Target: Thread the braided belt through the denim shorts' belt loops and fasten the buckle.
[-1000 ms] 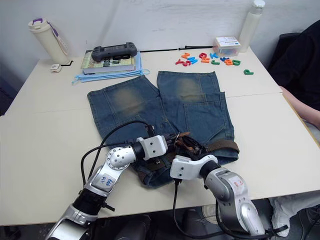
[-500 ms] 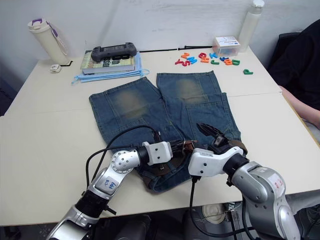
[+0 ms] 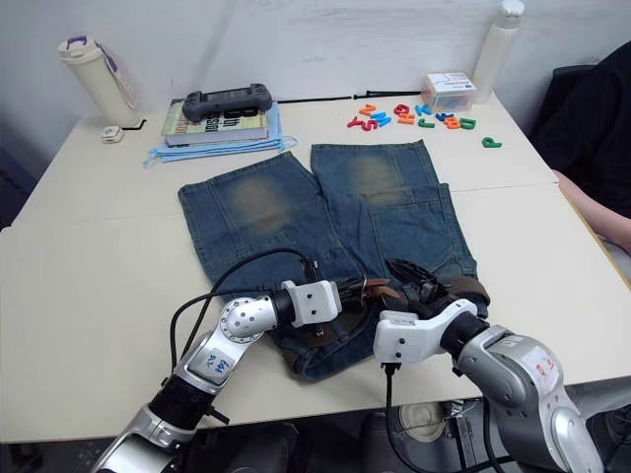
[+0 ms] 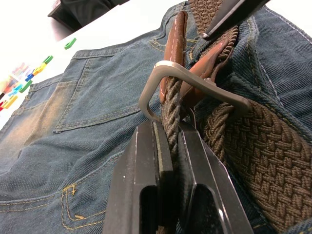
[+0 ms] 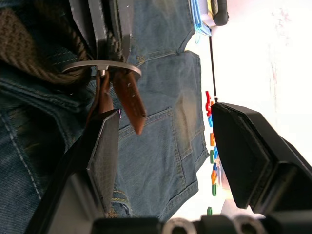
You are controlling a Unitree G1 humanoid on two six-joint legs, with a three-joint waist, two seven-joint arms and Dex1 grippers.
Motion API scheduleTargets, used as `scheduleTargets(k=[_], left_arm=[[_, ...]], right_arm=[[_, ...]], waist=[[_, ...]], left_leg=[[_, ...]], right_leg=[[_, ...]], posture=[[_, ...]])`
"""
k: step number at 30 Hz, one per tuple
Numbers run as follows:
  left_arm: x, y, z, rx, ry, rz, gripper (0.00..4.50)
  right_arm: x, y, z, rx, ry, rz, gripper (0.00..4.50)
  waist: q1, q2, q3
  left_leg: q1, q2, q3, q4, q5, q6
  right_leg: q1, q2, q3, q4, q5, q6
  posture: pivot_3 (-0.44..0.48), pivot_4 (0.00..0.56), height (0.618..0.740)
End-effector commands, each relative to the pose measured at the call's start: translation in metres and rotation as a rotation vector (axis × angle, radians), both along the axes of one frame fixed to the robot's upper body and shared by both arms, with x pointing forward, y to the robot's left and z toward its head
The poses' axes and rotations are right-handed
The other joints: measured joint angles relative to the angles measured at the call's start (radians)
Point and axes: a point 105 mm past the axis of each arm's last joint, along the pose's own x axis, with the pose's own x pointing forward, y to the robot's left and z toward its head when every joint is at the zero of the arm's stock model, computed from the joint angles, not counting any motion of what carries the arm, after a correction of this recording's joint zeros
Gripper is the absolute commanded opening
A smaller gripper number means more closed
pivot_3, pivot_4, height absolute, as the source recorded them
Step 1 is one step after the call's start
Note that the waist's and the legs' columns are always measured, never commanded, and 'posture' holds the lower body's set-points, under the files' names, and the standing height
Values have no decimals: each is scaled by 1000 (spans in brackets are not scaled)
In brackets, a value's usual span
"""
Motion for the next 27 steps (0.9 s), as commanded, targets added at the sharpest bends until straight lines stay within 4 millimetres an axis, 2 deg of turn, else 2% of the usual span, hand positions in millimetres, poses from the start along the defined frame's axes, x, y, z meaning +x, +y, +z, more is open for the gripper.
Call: scheduleTargets(k=[1,15,18,23,27], left_arm=[[-8,-6,6,-25,-18,-37,0],[-8,-7,7,-11,-50,-46,0],[-8,-7,7,-9,-55,-47,0],[-8,-6,8,-6,-66,-46,0],[-8,-7,10,-14,-73,-54,0]], right_arm=[[0,2,5,2,-38,3,3215],[14,12,-8,-18,-24,9,3215],[14,16,-9,-16,-18,20,2389],[14,17,-10,-12,-10,22,17],[14,16,-10,-4,-5,15,17]], waist=[[0,0,0],[0,0,0],[0,0,0],[0,0,0],[0,0,0]], left_leg=[[0,0,0,0,0,0],[0,0,0,0,0,0],[0,0,0,0,0,0],[0,0,0,0,0,0],[0,0,0,0,0,0]], right_leg=[[0,0,0,0,0,0],[0,0,0,0,0,0],[0,0,0,0,0,0],[0,0,0,0,0,0],[0,0,0,0,0,0]], posture=[[0,150,730],[0,150,730],[0,150,730],[0,150,730],[0,150,730]])
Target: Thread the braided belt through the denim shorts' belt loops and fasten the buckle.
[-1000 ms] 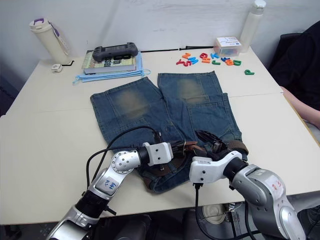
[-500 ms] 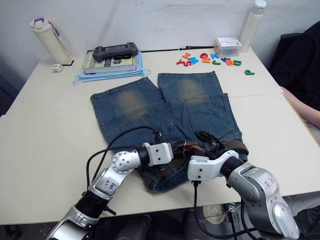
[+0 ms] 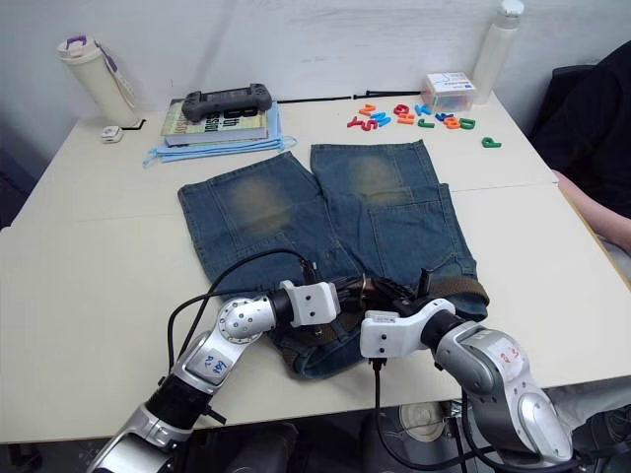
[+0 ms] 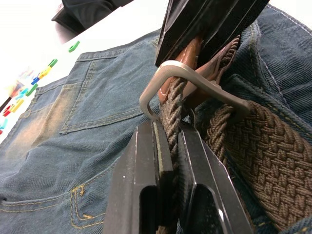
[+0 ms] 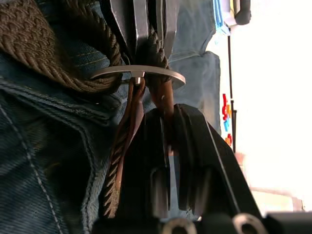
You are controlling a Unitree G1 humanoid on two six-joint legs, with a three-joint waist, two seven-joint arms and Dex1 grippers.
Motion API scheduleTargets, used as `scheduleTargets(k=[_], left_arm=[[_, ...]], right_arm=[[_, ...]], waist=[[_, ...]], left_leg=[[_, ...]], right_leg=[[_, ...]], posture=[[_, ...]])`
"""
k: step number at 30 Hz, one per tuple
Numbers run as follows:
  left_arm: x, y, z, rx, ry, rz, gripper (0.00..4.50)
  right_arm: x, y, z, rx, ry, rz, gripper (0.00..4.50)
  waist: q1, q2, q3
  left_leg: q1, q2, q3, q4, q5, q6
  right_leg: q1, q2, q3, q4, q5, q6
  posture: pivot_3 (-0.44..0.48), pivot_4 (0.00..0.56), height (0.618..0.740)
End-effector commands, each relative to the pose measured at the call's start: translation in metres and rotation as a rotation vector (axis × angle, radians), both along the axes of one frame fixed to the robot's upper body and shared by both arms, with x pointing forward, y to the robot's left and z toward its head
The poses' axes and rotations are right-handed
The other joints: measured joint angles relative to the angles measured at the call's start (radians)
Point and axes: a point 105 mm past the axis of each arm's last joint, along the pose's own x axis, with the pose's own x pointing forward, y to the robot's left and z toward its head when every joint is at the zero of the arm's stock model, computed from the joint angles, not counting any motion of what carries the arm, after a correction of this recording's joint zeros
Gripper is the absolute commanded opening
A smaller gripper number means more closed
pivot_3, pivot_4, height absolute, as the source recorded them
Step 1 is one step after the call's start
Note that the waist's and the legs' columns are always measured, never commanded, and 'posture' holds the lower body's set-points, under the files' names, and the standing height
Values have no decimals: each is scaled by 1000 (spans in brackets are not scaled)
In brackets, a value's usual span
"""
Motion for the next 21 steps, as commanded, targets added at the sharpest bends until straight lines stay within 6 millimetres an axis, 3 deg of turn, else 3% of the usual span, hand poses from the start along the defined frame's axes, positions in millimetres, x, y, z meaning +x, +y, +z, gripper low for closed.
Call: scheduleTargets(k=[1,2,3,7,14,17,21], left_arm=[[-9,-9,10,-36,-32,-63,0],[-9,-8,12,-42,-35,-71,0],[-10,-7,14,-45,-31,-77,904],[-12,6,18,-63,21,-93,2437],[-37,55,42,-231,277,-146,2437],[-48,70,41,-253,422,-158,2437],[-60,90,24,-183,540,-153,2437]], right_arm=[[-2,4,10,24,-38,5,17],[-2,4,10,27,-36,3,17],[-2,4,10,30,-35,1,0],[-2,5,9,43,-28,-6,0],[1,6,7,60,-25,-27,0],[3,6,7,66,-28,-30,0],[5,5,9,68,-36,-37,0]], waist=[[0,0,0],[0,0,0],[0,0,0],[0,0,0],[-6,0,0],[-6,0,0],[-4,0,0]], left_leg=[[0,0,0,0,0,0],[0,0,0,0,0,0],[0,0,0,0,0,0],[0,0,0,0,0,0],[0,1,0,0,0,0],[0,2,0,0,0,0],[0,1,0,0,0,0]], right_leg=[[0,0,0,0,0,0],[0,0,0,0,0,0],[0,0,0,0,0,0],[0,0,0,0,0,0],[0,0,0,0,0,0],[0,0,0,0,0,-1],[0,0,0,0,0,-1]], posture=[[0,150,730],[0,150,730],[0,150,730],[0,150,730],[0,150,730],[0,150,730],[0,150,730]])
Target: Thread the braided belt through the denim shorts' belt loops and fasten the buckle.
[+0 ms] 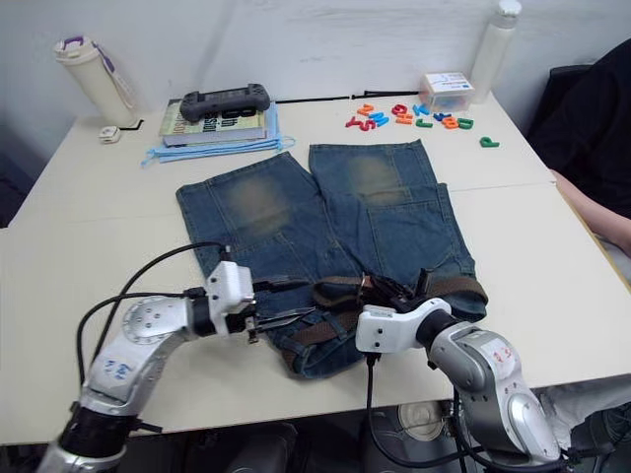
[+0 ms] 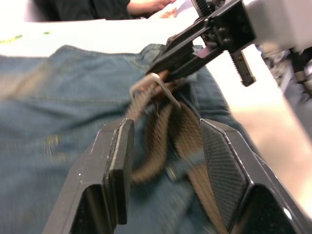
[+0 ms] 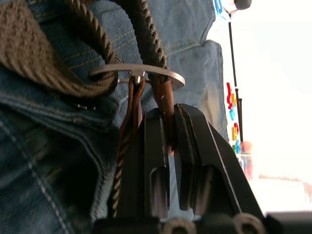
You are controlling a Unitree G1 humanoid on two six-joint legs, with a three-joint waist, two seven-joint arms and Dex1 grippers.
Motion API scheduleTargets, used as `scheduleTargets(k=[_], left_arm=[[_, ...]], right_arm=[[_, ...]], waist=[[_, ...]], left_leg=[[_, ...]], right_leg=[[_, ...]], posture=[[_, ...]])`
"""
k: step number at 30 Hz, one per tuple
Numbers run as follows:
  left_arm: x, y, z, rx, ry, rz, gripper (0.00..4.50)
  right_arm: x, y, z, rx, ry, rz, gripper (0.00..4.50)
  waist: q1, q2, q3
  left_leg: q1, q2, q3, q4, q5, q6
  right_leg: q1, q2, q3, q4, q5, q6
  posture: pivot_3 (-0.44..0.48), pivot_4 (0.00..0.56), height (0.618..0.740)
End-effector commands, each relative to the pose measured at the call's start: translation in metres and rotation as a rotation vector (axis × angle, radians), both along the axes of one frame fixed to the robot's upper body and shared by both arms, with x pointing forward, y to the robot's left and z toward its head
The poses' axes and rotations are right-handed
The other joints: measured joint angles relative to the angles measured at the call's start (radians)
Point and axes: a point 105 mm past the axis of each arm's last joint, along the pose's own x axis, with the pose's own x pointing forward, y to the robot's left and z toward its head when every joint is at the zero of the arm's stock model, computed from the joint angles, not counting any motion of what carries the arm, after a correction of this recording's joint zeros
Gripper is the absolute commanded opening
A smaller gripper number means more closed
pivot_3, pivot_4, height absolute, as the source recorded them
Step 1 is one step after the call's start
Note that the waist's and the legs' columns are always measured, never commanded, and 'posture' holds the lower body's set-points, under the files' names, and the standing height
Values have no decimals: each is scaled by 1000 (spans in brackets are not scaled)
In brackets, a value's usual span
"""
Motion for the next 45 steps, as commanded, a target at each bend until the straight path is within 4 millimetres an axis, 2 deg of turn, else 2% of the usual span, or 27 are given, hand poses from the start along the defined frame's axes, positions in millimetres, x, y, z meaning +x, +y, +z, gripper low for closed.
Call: scheduleTargets(k=[1,5,12,17,19,27,33,34,35,37,39,42,45], left_arm=[[-13,6,-2,13,48,-49,2437],[-15,-2,-2,-44,123,-87,2437],[-21,-18,-22,12,183,-168,2437],[4,-25,-43,99,174,-54,2437],[13,-21,-50,149,152,-1,2437],[9,-5,-62,320,47,4,2437],[10,13,-67,386,57,38,2437],[11,14,-66,376,64,47,1913],[11,16,-66,389,53,41,1754],[11,19,-68,417,33,30,904],[13,24,-70,432,28,46,244],[13,30,-72,457,14,39,146],[18,43,-75,499,-24,69,146]], right_arm=[[0,2,11,11,-51,6,0],[0,1,12,12,-56,4,0],[-1,-2,14,8,-59,-4,0],[-3,-4,14,8,-60,-9,0],[-3,-5,15,6,-62,-12,0],[-4,-10,18,-2,-72,-23,0],[-3,-11,20,3,-79,-28,0],[-3,-12,20,3,-78,-29,0],[-3,-12,20,2,-77,-29,0],[-2,-12,19,1,-77,-31,0],[-2,-13,20,2,-79,-33,0],[-2,-14,21,3,-81,-37,0],[-6,-19,21,3,-78,-47,0]], waist=[[0,0,0],[1,0,0],[-1,0,0],[2,0,0],[2,-1,0],[-1,-1,0],[-4,0,0],[-3,0,0],[-3,0,0],[-2,0,0],[-3,0,0],[-3,0,0],[-3,0,0]], left_leg=[[0,0,0,0,0,0],[0,0,0,0,0,0],[0,0,0,-1,0,0],[0,0,0,0,0,0],[0,-1,0,0,0,0],[1,1,0,-2,0,-1],[2,1,0,-3,0,-1],[2,1,0,-3,0,-1],[2,1,0,-3,0,-1],[2,1,0,-3,1,-1],[2,1,0,-3,1,-1],[2,1,0,-3,1,-1],[2,1,0,-3,1,-1]], right_leg=[[0,0,0,0,0,0],[0,0,-1,0,0,0],[0,0,0,0,0,0],[0,0,-1,0,0,0],[0,0,-1,0,0,0],[0,0,0,0,0,0],[0,0,0,0,0,-1],[0,0,0,0,0,-1],[0,0,0,0,0,-1],[0,0,0,0,0,-1],[0,0,0,0,0,-1],[0,0,0,0,0,-1],[0,0,0,0,0,-1]], posture=[[0,150,730],[0,150,730],[0,150,730],[0,150,730],[0,150,730],[0,150,730],[0,150,730],[0,150,730],[0,150,730],[0,150,730],[0,150,730],[0,150,730],[0,150,730]])
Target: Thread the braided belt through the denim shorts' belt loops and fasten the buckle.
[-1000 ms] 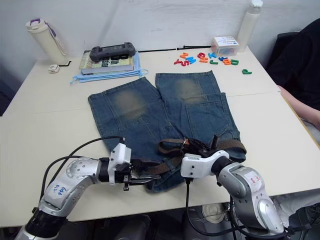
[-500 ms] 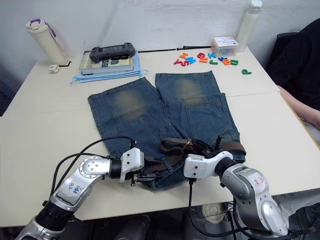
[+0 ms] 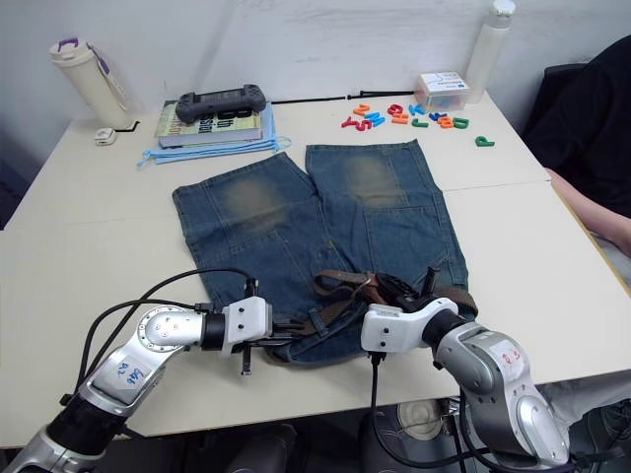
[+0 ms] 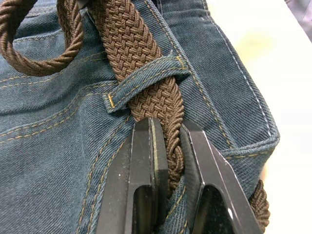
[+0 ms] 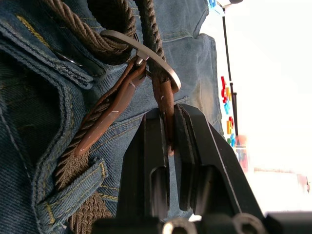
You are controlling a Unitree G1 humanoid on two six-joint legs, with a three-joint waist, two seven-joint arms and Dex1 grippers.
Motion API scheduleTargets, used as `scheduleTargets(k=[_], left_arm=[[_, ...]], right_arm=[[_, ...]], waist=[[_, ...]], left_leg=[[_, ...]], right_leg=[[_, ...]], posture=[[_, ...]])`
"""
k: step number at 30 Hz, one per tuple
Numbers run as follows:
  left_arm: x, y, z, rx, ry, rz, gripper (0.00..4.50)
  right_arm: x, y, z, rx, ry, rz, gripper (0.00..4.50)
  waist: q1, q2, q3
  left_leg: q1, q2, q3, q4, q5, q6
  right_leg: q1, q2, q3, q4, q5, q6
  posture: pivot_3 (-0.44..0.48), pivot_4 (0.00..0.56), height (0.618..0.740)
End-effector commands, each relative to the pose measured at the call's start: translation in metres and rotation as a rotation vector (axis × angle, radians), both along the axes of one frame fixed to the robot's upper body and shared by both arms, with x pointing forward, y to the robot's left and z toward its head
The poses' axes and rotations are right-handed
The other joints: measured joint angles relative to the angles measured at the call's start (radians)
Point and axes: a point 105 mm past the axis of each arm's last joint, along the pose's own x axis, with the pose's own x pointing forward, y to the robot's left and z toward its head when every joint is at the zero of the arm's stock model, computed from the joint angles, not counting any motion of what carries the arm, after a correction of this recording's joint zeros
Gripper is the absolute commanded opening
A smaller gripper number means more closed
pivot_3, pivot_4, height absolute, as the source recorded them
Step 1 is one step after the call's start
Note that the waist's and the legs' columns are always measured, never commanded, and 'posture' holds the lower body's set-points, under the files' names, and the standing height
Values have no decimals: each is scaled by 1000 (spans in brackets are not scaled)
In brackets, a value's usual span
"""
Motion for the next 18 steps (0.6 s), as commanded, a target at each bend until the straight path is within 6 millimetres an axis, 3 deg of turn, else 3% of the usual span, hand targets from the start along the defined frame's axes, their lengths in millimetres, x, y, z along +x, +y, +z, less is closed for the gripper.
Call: scheduleTargets(k=[1,7,11,14,18], left_arm=[[11,43,-25,150,-2,117,146],[9,73,-32,189,-6,170,146],[6,75,-33,174,-9,172,146],[3,75,-35,166,-1,176,146],[-3,87,-44,192,0,184,146]], right_arm=[[-5,-12,17,-3,-67,-30,0],[-16,-41,8,-50,-26,-99,0],[-15,-57,7,-76,-30,-140,0],[-9,-67,10,-65,-44,-195,0],[-10,-93,4,-75,-9,-302,0]], waist=[[1,0,0],[-4,1,-1],[-16,1,-1],[-23,1,-1],[-22,2,-1]], left_leg=[[0,0,0,0,0,0],[2,1,0,-2,0,0],[8,2,1,-4,0,-1],[20,7,1,-5,-6,4],[20,9,0,-5,-7,2]], right_leg=[[0,0,0,0,0,0],[1,-1,0,0,0,0],[6,-1,1,0,-1,-1],[19,0,-1,-4,-2,-3],[18,1,-2,-4,-2,-4]], posture=[[0,150,730],[0,150,730],[0,150,730],[0,150,730],[0,150,730]])
